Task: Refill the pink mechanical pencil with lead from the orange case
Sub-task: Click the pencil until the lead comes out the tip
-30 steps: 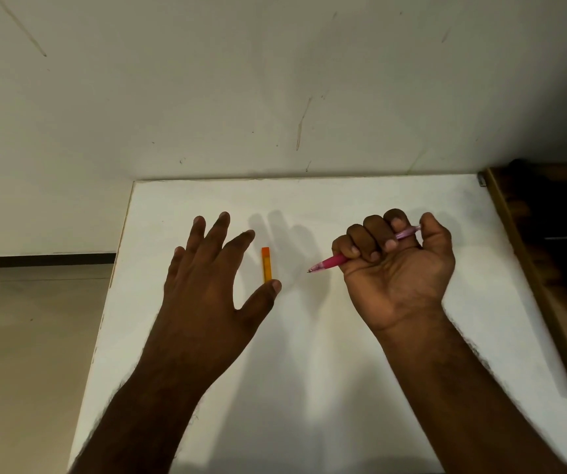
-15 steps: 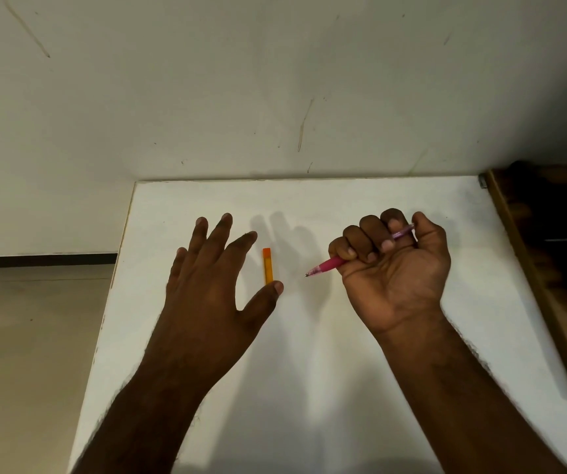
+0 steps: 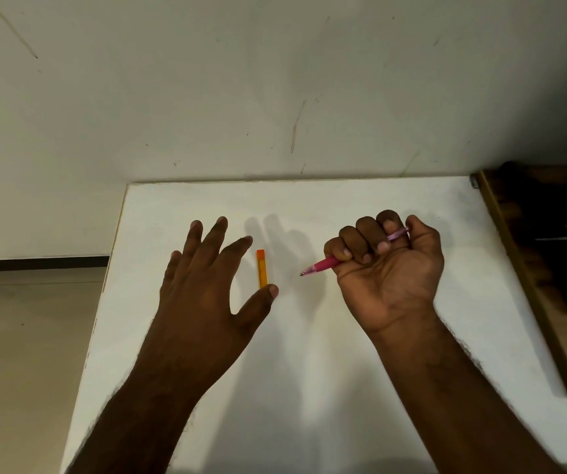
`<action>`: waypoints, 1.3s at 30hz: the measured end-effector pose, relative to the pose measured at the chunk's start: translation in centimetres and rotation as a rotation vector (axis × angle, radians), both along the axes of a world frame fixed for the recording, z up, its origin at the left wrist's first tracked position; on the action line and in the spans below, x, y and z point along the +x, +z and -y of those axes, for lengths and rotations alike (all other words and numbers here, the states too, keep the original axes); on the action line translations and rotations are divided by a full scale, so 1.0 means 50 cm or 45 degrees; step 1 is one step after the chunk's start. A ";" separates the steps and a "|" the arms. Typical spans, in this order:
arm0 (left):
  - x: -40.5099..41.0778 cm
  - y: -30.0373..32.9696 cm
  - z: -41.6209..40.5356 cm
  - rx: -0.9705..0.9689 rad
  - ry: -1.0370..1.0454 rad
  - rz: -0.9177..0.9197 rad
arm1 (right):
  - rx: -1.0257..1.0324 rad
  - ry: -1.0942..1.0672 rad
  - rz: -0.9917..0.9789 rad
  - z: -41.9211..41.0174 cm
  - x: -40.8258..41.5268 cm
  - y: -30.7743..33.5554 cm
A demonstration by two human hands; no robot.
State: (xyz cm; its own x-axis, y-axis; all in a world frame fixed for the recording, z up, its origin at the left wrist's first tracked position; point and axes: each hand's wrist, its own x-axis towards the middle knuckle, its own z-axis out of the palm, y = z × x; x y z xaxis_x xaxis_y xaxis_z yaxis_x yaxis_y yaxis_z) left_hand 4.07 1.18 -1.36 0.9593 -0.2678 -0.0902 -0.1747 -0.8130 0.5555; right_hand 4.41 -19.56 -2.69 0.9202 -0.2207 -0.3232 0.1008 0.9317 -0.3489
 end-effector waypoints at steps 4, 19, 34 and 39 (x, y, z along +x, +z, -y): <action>0.000 0.001 0.001 0.002 0.007 -0.001 | 0.014 0.004 0.001 0.001 0.000 -0.001; 0.002 -0.004 -0.003 0.007 0.001 -0.001 | 0.034 -0.006 -0.020 -0.001 -0.001 -0.003; 0.003 -0.003 -0.003 0.020 -0.003 -0.012 | 0.030 -0.029 -0.015 -0.001 0.000 -0.001; 0.003 0.000 -0.004 0.010 -0.001 -0.025 | 0.047 -0.033 -0.021 -0.004 -0.001 -0.001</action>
